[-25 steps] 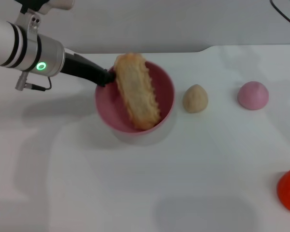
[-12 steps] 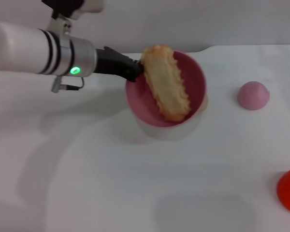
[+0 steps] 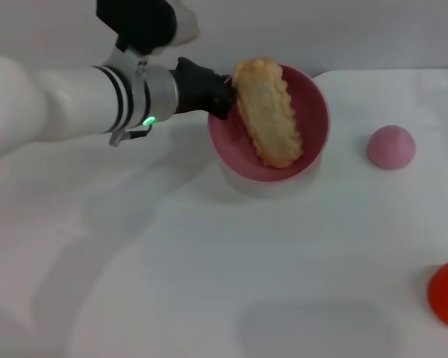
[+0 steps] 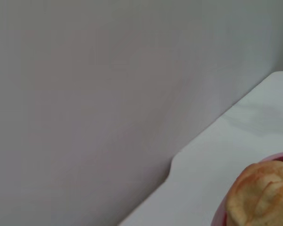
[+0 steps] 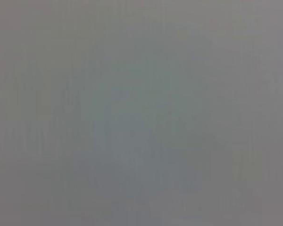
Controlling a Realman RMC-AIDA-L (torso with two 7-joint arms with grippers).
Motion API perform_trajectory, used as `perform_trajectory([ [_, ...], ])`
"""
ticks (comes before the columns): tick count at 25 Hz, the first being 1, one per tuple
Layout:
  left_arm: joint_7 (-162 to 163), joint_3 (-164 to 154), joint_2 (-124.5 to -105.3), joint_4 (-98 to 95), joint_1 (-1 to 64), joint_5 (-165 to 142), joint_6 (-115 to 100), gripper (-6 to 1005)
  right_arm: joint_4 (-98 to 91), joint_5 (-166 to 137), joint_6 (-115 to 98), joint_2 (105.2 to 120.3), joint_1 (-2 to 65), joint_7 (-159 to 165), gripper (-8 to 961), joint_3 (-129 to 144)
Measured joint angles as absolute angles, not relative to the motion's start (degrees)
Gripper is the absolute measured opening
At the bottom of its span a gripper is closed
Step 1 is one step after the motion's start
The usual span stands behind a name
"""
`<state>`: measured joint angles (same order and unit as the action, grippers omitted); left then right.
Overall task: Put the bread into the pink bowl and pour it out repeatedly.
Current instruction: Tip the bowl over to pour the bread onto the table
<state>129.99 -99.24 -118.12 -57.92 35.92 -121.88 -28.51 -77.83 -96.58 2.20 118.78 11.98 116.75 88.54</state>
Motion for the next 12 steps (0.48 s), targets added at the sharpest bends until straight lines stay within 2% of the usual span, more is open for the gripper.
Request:
perform_trajectory([
  [12,129.9,-104.9,-118.35,-57.5,35.4,-136.7,-23.4,56,-77.4,-96.6,2.2,118.87,11.8,116.9,566,88.8],
])
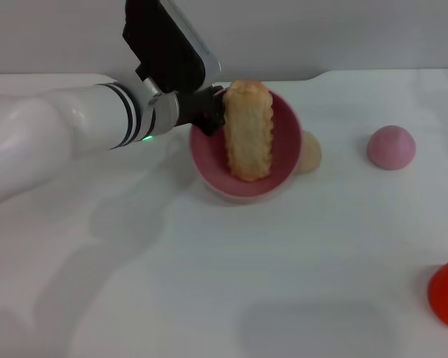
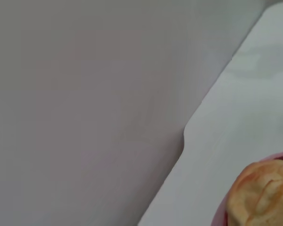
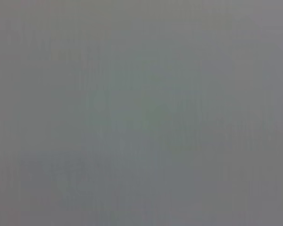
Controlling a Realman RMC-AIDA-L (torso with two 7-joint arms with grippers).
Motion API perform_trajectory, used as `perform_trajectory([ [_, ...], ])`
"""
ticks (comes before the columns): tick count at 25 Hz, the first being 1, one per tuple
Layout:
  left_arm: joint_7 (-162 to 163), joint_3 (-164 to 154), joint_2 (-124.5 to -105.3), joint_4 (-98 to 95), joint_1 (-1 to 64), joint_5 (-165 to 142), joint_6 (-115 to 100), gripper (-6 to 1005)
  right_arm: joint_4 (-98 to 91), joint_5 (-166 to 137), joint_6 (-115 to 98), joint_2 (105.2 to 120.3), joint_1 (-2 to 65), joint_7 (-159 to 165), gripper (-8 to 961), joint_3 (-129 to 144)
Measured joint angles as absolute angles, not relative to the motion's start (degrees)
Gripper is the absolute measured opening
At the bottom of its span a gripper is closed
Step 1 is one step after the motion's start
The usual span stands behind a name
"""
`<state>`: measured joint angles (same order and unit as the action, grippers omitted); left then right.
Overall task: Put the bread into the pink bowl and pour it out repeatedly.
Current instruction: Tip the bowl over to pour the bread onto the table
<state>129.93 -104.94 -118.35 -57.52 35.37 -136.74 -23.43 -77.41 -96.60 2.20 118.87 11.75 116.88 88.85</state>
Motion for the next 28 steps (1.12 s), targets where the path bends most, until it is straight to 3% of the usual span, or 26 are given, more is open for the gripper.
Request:
perform_trajectory([
  [28,128.2,-111.8,-118.64,-65.5,28.6,-154.9,-6.4,57,-75.9,-96.0,2.2,119.10,11.7,117.6,567,89.5],
])
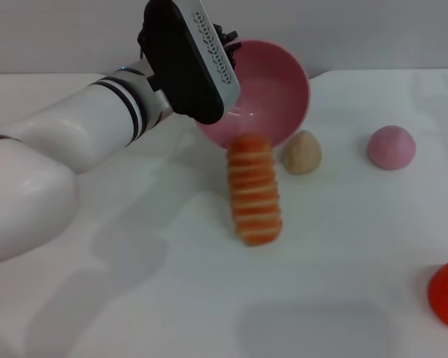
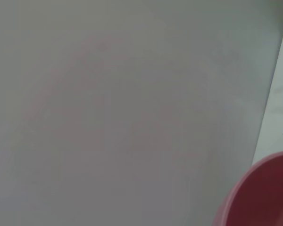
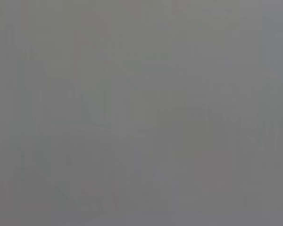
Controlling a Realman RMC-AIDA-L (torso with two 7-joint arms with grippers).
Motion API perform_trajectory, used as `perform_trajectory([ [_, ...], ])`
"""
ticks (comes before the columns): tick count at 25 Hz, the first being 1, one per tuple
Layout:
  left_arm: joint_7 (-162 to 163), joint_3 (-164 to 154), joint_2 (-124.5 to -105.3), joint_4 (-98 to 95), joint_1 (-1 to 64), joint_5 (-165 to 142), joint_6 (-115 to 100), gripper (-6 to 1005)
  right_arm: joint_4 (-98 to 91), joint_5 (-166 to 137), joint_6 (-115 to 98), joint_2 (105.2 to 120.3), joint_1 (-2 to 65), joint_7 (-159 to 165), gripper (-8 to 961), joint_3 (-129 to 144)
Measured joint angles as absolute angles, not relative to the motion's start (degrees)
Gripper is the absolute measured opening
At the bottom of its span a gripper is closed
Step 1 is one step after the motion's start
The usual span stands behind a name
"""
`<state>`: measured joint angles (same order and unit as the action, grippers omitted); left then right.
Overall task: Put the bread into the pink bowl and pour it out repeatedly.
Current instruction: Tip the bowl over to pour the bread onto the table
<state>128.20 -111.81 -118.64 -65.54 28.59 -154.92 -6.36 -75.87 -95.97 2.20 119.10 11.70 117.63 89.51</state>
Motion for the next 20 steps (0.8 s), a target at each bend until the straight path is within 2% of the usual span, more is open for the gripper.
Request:
perform_trajectory([
  [20,129.4,-112.2,-118.51,-62.8,29.2,-146.3,10.1,57,-73.8,-96.1,2.2,119.00,12.6,117.9,566,91.3],
])
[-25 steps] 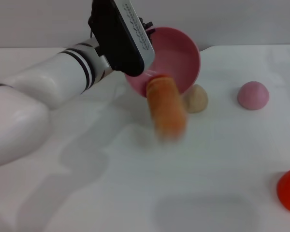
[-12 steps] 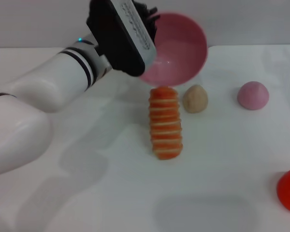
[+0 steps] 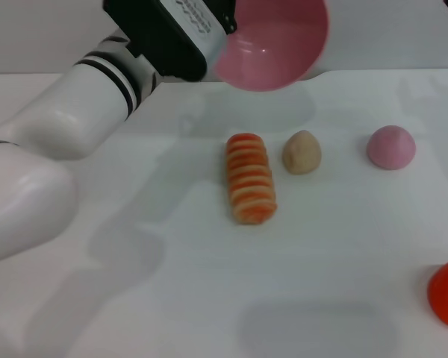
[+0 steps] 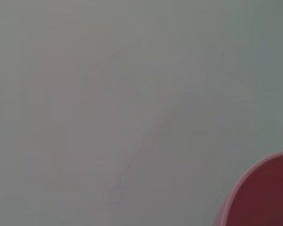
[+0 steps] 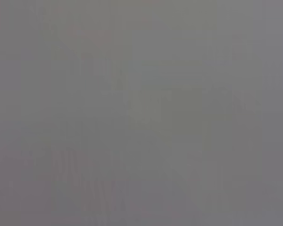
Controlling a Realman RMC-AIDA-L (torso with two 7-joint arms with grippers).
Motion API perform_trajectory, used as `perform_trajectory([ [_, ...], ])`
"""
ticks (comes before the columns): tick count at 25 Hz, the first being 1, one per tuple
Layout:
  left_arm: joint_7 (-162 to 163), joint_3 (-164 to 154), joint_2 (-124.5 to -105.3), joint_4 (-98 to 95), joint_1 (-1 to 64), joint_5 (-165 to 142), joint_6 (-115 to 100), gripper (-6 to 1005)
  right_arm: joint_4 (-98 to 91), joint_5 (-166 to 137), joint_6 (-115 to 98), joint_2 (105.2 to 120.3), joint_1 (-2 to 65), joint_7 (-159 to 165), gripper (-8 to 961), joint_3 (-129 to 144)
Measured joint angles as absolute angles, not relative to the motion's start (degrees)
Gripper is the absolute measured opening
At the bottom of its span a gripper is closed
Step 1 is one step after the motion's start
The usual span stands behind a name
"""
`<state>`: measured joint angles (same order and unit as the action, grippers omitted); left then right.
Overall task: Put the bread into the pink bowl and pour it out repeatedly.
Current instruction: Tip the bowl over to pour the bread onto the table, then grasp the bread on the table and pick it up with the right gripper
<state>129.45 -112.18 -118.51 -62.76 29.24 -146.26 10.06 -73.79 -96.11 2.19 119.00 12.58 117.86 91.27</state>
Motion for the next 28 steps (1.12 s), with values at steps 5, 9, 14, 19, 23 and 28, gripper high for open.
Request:
perform_trajectory([
  [5,129.5,-106.2,-118.29,-66.6,29.9,-138.6,-1.0,57,-72.9,-96.3,2.2,118.99,12.8,117.9,566,91.5],
  [9,129.5,-96.5,-118.20,-68.2,33.3,-133.5,-17.5,57,-71.8,-96.4,2.2,118.87,13.4,117.9,567,92.1],
  [14,130.2,-77.9,-117.88,-64.8,41.0,-131.3,-42.4,58,-69.5,-96.4,1.9,118.74,14.9,117.6,567,92.8],
  [19,129.1,-61.5,-116.48,-59.2,47.1,-132.4,-62.0,58,-65.8,-96.4,-2.0,118.63,17.3,117.5,566,92.3],
  [23,129.6,-59.1,-114.62,-59.5,47.0,-132.6,-69.2,58,-61.1,-96.1,-11.4,118.48,21.0,117.7,566,88.0],
  [28,129.7,-57.9,-114.08,-59.6,46.2,-132.6,-71.7,58,-55.1,-96.4,-29.2,118.38,27.1,118.1,560,80.4],
])
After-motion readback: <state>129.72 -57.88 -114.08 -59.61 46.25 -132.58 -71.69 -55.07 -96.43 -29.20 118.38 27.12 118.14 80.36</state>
